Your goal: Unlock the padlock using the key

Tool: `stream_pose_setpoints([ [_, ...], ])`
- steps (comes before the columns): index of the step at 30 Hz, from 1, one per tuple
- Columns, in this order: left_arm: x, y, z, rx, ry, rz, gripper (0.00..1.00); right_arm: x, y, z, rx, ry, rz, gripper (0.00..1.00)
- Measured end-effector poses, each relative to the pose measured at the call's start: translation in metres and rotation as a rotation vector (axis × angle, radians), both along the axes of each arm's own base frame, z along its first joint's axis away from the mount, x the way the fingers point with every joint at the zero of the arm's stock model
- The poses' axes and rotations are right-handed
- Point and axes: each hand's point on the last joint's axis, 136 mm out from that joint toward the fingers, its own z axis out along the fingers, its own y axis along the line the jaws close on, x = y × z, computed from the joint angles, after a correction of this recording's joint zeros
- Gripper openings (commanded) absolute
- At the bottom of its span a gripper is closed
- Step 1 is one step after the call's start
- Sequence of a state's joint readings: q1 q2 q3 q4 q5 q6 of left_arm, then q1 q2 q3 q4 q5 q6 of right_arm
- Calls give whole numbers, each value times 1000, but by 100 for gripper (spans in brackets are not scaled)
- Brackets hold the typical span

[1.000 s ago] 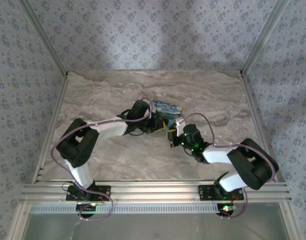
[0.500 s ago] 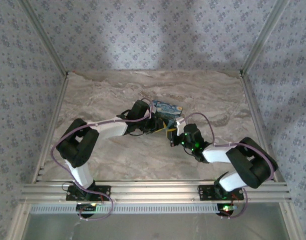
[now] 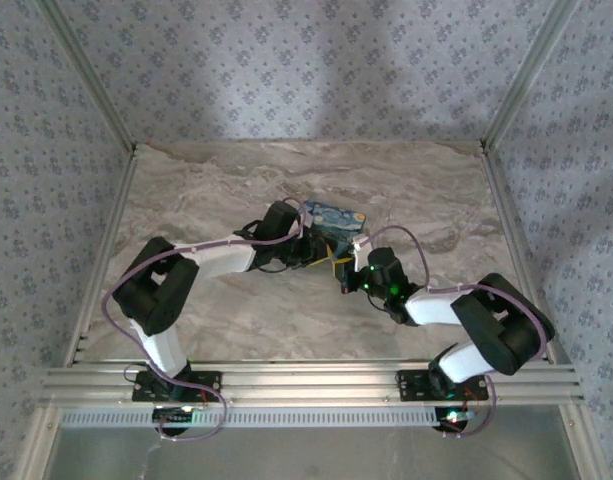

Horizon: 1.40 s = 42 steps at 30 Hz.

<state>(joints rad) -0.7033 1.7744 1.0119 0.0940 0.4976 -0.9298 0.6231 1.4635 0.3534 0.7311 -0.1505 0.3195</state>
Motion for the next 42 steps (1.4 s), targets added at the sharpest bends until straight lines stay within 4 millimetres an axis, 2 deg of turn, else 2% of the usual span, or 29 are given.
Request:
stream_pose_setpoints([
  [10,0,0,0,0,0,0,14,-10,-7,-13,-13,37,-2,0],
  [23,1,-1,1,-4,-5,0,14,-11,-4,-8,9,33,15,0],
  [42,1,-1,1,-5,-5,0,14,0,-2,6,54,11,4,0],
])
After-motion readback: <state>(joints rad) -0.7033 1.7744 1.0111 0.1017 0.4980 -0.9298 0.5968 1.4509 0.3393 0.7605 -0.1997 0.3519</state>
